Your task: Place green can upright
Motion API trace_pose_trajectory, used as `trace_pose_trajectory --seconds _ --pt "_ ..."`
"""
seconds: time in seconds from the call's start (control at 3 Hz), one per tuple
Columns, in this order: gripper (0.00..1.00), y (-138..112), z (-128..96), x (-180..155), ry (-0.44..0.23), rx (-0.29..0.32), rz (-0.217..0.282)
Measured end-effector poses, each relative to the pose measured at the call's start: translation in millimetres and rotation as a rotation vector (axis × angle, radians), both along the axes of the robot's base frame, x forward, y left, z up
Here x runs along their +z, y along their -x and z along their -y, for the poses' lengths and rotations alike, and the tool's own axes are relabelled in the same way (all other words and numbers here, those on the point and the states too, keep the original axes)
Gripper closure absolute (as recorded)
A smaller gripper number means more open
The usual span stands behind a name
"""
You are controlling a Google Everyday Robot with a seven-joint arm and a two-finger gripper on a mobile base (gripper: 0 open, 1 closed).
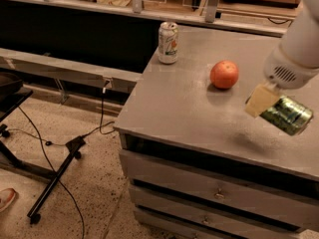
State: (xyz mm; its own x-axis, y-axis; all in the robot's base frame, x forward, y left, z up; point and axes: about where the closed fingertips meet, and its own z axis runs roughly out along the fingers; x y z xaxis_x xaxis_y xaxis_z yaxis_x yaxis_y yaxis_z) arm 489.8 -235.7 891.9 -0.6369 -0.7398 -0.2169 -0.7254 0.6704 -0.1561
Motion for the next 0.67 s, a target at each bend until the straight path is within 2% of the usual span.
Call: trace_pose_trajectory --seconds 0.33,0.67 --pt "1.00 -4.4 -4.1 23.5 -0.050 0.025 0.038" --pt "1.00 -3.8 -1.3 18.2 -0.074 0.036 0.020"
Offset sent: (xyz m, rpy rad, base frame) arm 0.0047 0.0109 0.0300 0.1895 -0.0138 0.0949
